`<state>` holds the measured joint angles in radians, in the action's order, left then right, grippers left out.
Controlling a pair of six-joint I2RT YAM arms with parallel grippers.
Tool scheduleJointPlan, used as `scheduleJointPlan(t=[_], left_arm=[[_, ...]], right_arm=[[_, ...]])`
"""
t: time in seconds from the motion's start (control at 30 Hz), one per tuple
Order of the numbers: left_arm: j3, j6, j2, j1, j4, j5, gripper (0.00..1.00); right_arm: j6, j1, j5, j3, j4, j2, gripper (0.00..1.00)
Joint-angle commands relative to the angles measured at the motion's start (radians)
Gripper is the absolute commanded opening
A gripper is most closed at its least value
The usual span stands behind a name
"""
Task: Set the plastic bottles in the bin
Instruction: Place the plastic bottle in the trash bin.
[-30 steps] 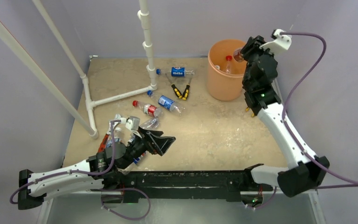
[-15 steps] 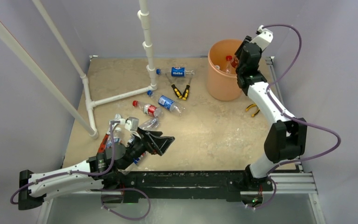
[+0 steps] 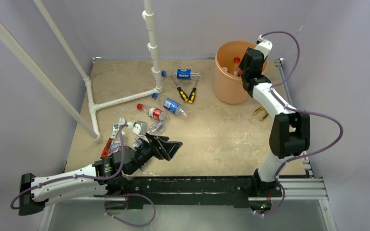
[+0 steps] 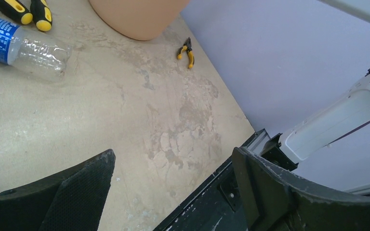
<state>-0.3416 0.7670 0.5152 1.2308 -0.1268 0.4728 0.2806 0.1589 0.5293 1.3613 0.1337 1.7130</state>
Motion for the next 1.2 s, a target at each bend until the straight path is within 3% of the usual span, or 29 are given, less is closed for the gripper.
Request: scheduleJointPlan(t=[0.0,0.03,0.2,0.3,0.57,0.77,0.9,1.17], left_arm=[[-0.008,0.005,0.002,0.001,-0.038,0.009,0.91],[-0.009,0.007,0.003,0.001,-0.036,0.011,0.91],[-0.013,0.007,0.016,0.001,-0.036,0.010,0.91],[-0.016,0.005,0.022,0.001,-0.041,0.010,0.91],[-0.040,0.003,0.060,0.001,-0.050,0.007,0.91],[-0.052,0.016,0.072,0.001,-0.029,0.017,0.93],[-0.058,0.023,0.067,0.001,0.000,0.050,0.95],[-0.161,0.089,0.089,0.000,0.240,0.293,0.99]], right_arm=[[0.005,0.001,-0.041,0.026,-0.020,-0.001,0.00],[0.006,0.001,-0.044,0.026,-0.021,0.000,0.02],[0.016,0.001,-0.077,0.020,-0.016,-0.015,0.47],[0.025,0.001,-0.092,0.028,-0.006,-0.035,0.63],[0.073,0.001,-0.143,0.199,-0.086,-0.035,0.74],[0.099,0.000,-0.183,0.244,-0.100,-0.069,0.99],[0.120,0.000,-0.217,0.198,-0.029,-0.153,0.99],[0.230,0.025,-0.523,-0.046,0.185,-0.476,0.99]])
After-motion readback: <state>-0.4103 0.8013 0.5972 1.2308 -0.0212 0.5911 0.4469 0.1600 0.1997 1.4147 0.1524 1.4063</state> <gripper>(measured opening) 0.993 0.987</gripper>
